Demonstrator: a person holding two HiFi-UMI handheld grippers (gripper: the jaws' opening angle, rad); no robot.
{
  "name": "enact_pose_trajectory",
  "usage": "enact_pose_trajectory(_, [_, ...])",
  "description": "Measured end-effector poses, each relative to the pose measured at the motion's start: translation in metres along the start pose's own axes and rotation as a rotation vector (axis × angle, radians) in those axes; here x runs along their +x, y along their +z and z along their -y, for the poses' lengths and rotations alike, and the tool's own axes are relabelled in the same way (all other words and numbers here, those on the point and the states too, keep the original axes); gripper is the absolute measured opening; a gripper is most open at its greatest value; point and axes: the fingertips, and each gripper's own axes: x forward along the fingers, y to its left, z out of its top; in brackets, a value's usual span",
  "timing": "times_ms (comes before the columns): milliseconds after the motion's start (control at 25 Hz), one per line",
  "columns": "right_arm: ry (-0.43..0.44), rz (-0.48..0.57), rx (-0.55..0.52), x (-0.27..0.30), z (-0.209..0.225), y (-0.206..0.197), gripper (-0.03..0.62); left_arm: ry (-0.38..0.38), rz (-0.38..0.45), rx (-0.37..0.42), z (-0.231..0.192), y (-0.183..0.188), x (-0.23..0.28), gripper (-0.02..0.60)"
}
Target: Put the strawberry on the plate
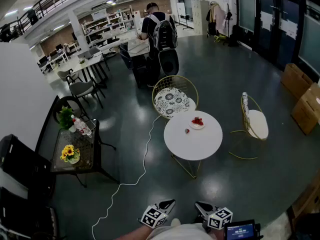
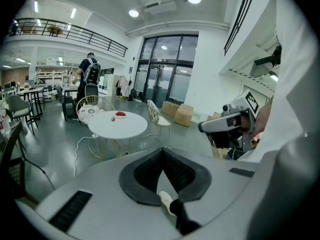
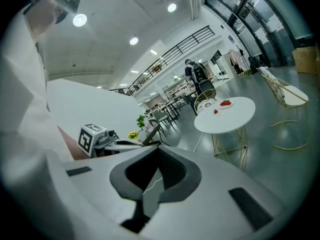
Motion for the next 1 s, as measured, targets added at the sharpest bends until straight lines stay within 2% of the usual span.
enact_pose_trajectory(240, [0.012, 0.012, 0.001, 0.005, -0.057, -0.025, 0.008, -0.006, 0.011, -0.011, 0.008, -0.029, -0.055, 0.008])
enact_pose_trajectory(520, [-0.016, 0.054, -0.023, -0.001, -0.066, -0.016, 0.008, -0.008, 0.088, 0.007, 0.014, -0.017, -0.073, 0.008])
enact_pose_trajectory(1000, [-0.03, 0.042, -0.058, 0.005, -0.077, -0.014, 0.008, -0.019, 0.102, -0.003, 0.009, -0.016, -0.084, 0.008])
